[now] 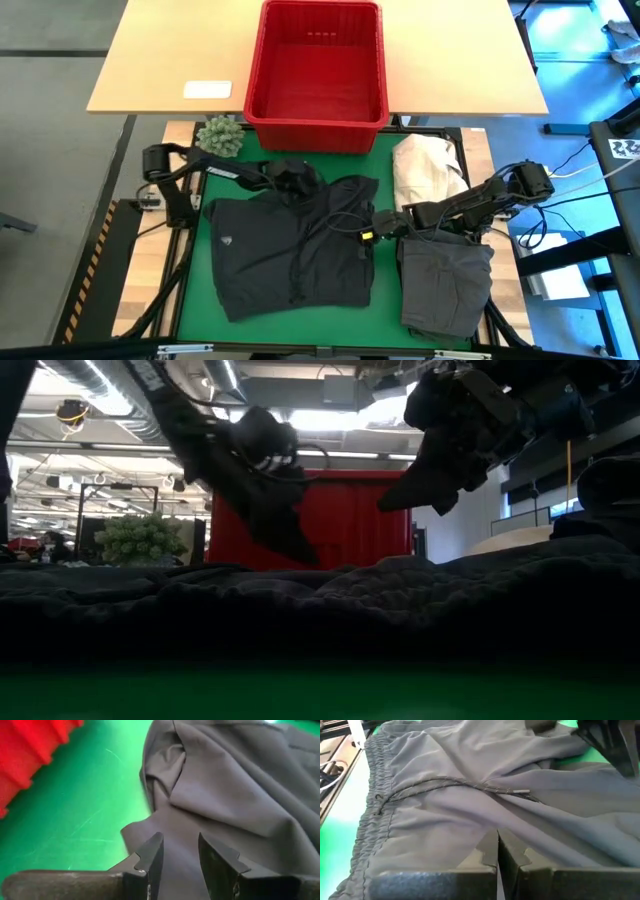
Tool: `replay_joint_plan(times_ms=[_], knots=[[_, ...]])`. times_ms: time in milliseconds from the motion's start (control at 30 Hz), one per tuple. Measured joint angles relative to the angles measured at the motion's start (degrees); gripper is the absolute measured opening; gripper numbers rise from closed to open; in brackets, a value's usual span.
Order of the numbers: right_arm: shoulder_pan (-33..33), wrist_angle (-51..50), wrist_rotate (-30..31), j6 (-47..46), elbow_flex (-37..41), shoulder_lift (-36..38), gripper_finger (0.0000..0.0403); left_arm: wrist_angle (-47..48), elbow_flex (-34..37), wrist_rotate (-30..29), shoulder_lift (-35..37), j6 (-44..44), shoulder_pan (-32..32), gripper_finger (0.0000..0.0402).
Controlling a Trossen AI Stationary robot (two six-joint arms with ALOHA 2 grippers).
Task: Fold laundry
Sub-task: Fold the gray short
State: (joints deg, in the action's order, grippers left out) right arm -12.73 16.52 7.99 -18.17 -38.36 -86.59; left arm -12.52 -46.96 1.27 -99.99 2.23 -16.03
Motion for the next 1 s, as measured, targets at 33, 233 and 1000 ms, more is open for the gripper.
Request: replay_joint_plan(times_ms=[33, 233, 1000], knots=[[0.0, 0.0, 0.0, 0.0, 0.0, 0.0, 0.0, 1.1, -1.5, -0.2, -1.3, -0.5, 0.0, 0.0117], [0.0, -0.1, 0.0, -1.6, 0.0, 0.0, 0.0, 11.4, -8.7, -6.7, -5.8, -2.1, 0.0, 0.0116], [0.0, -0.4, -0.1, -2.9, 0.0, 0.0, 0.0, 18.3, -11.4, -6.4, -8.0, -4.5, 0.0, 0.0079]])
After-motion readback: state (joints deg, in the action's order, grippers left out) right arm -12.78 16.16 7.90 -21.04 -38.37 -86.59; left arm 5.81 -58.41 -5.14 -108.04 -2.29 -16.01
